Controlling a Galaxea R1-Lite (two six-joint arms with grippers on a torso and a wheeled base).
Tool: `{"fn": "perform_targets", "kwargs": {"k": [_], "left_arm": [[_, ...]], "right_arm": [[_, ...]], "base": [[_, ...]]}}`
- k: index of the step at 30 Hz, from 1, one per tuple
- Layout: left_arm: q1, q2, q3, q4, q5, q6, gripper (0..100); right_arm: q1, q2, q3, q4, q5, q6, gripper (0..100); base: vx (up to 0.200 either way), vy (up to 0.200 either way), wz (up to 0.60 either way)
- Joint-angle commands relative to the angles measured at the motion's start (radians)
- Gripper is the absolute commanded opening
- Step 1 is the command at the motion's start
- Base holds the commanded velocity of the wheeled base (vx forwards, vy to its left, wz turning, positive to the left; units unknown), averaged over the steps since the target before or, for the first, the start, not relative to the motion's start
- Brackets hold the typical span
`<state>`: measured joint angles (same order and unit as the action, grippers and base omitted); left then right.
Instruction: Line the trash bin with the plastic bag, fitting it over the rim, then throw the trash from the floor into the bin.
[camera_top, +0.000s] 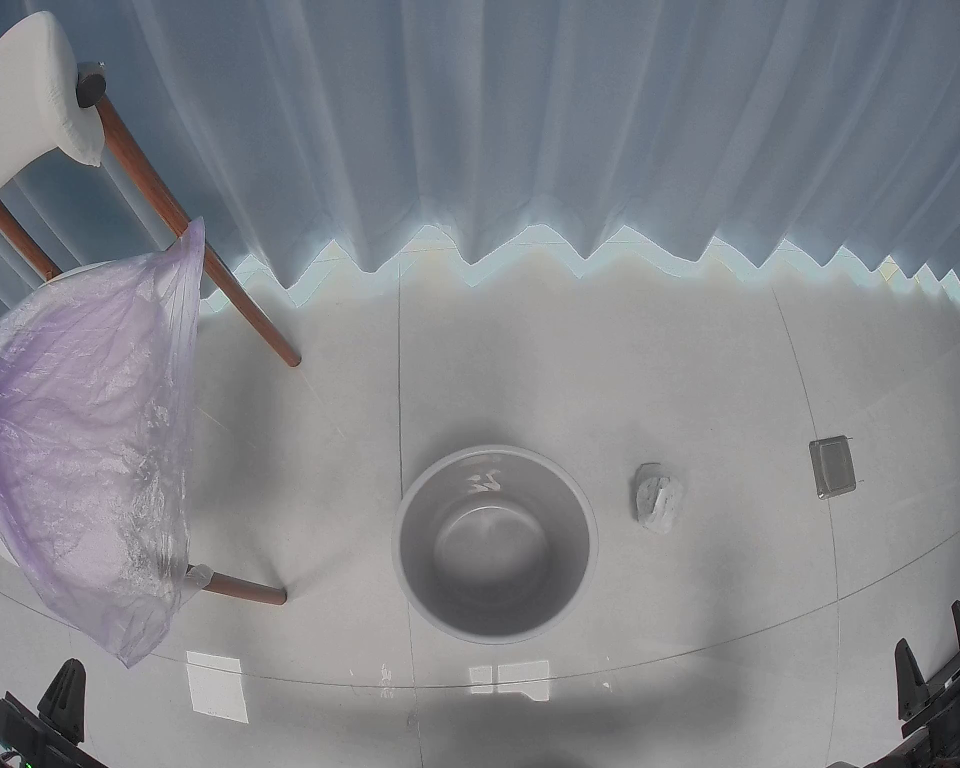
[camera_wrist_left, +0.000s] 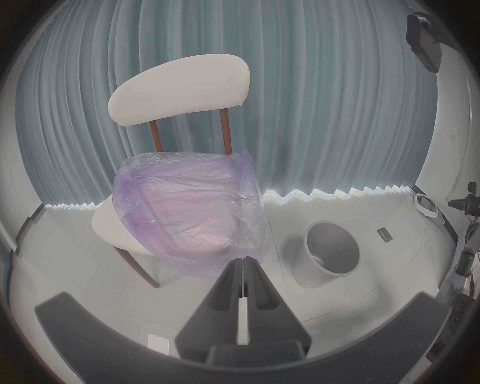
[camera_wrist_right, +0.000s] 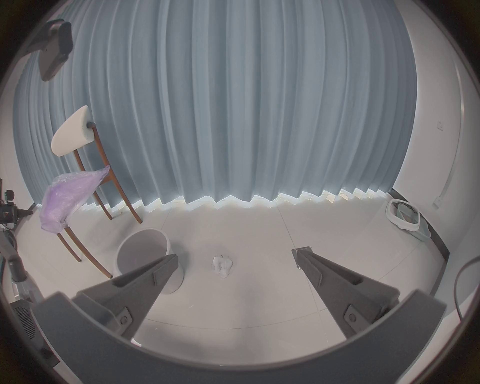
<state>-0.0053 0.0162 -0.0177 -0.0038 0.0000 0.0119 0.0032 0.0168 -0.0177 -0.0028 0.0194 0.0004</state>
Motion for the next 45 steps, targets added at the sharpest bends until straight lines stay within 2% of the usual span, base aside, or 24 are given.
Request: {"fn": "perform_targets", "kwargs": {"k": [1,6,9,14,19,22,31,35,45], "left_arm": [[0.001,-0.010,0.018,-0.002,0.000,0.002,0],[0.001,-0.010,0.018,-0.018,-0.008,0.006,0],[0.002,-0.010,0.018,-0.116,-0.028,0.028,0],[0.001,-0.010,0.018,-0.140,-0.041,0.042,0],[0.001,-0.010,0.018,-0.168,-0.051,0.157,0],[0.002,-0.010,0.007,-0.160,-0.087,0.198,0],[-0.001,0.051,-0.085,-0.116,-0.092,0.192,0],[-0.008,0.145,-0.134,-0.116,-0.098,0.188,0],[-0.050,0.341,-0.214,-0.117,-0.199,0.172,0]], "right_arm": [[0.000,-0.017,0.018,0.000,0.001,0.001,100],[0.000,-0.017,0.018,0.000,0.002,0.001,100],[0.000,-0.017,0.018,0.000,0.002,0.001,100],[0.000,-0.017,0.018,0.000,0.002,0.001,100],[0.000,-0.015,0.018,0.001,0.002,0.001,100],[0.000,-0.017,0.018,0.000,0.001,0.001,100],[0.000,-0.017,0.018,0.000,0.001,0.003,100],[0.000,-0.017,0.018,0.000,0.001,0.004,100],[0.000,-0.017,0.018,0.000,-0.001,0.004,100]], "base": [[0.000,0.000,0.00],[0.000,0.000,0.00],[0.000,0.000,0.00],[0.000,0.000,0.00],[0.000,0.000,0.00],[0.000,0.000,0.00],[0.000,0.000,0.00],[0.000,0.000,0.00],[0.000,0.000,0.00]]}}
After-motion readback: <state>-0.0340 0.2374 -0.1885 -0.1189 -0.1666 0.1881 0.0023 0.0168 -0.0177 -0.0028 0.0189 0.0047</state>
